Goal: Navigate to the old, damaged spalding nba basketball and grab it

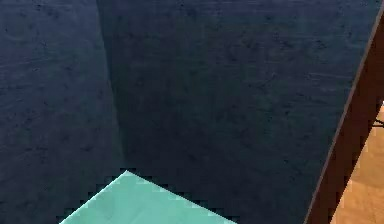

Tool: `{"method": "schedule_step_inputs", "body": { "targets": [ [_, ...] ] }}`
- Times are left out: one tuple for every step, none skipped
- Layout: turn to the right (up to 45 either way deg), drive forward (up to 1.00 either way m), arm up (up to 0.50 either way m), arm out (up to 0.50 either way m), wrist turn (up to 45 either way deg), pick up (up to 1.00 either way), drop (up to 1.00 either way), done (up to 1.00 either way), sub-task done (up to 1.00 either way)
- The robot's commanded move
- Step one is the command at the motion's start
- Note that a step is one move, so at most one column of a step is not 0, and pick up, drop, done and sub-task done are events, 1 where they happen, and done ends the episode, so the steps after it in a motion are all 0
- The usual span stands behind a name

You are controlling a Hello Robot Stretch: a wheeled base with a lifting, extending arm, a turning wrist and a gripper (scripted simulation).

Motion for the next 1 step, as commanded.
{"method": "schedule_step_inputs", "body": {
  "targets": [
    [45.0, 0.00, 0.00, 0.00, 0.0, 0.00, 0.00, 0.00, 0.00]
  ]
}}
